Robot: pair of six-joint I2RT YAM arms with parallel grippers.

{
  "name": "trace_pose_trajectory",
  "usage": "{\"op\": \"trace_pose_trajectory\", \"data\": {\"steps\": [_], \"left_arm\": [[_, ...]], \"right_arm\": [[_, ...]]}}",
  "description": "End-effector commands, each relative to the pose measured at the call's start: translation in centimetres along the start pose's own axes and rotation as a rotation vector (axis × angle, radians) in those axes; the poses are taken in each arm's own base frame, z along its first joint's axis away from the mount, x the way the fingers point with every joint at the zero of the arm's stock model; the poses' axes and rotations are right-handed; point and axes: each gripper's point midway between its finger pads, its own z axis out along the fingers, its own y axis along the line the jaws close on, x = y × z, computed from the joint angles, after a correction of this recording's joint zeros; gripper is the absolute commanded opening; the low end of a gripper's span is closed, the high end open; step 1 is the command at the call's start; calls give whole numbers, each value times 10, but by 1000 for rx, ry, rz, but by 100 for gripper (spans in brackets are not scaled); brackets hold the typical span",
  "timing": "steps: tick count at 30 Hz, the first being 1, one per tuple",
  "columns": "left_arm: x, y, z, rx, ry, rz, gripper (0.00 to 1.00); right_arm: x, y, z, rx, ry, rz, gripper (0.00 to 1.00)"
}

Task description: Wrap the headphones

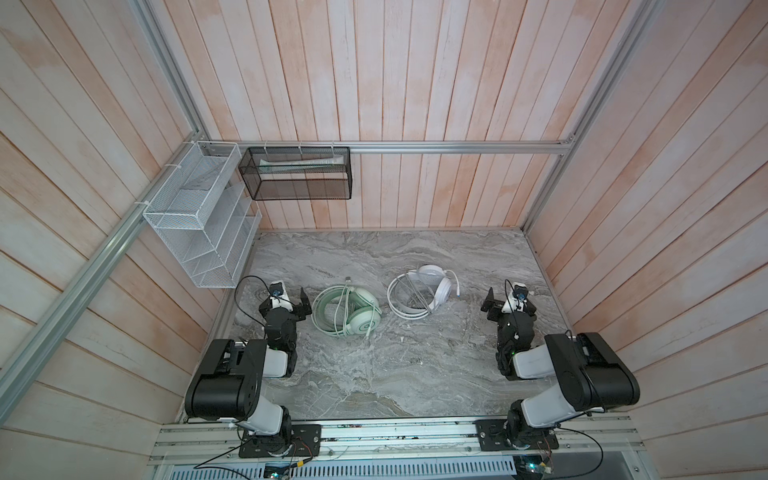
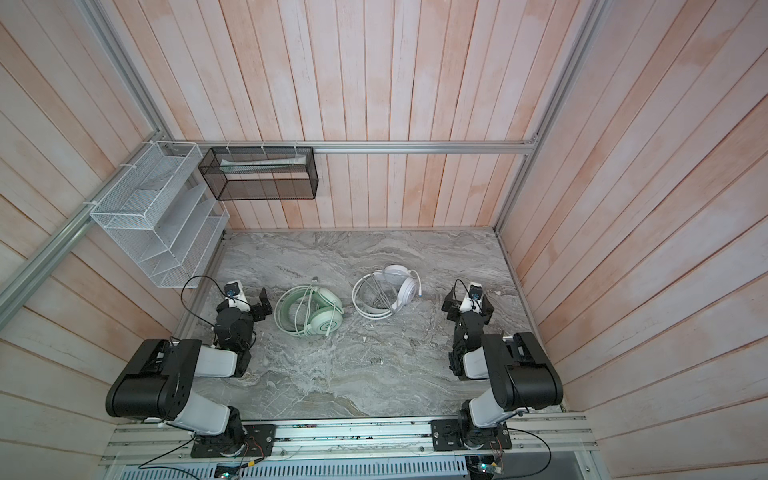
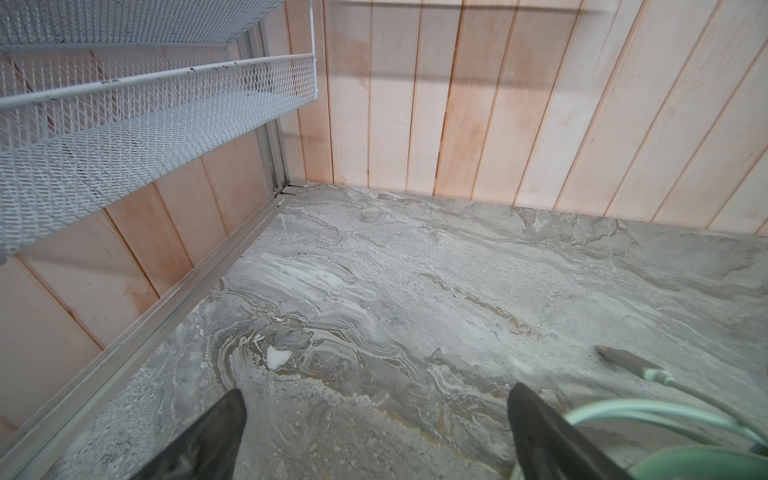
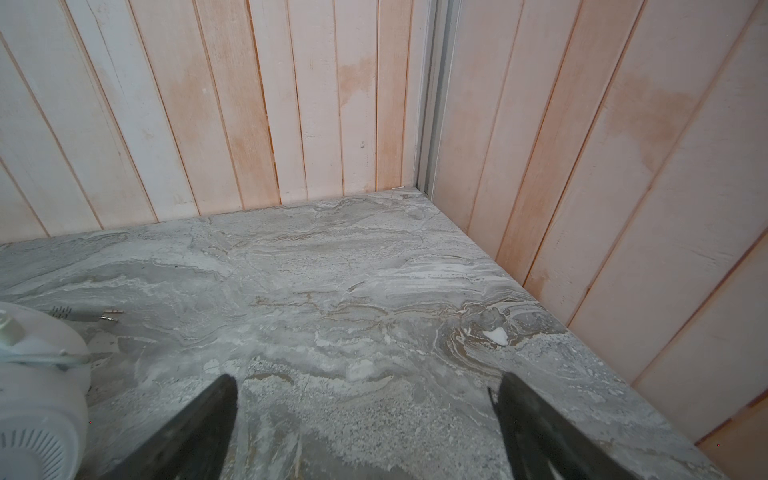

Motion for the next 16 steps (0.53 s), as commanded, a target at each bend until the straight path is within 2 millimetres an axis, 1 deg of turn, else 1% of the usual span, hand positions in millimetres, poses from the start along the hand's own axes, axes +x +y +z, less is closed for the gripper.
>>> {"op": "trace_pose_trajectory", "data": {"steps": [1,16], "left_arm": [[-12,-5,3,19,-38,3,99],[-12,-4,3,17,-39,3,99]], "right_arm": [[-6,0,3,13,-19,0,98],[-5,0,3,11,-16,0,98]]}}
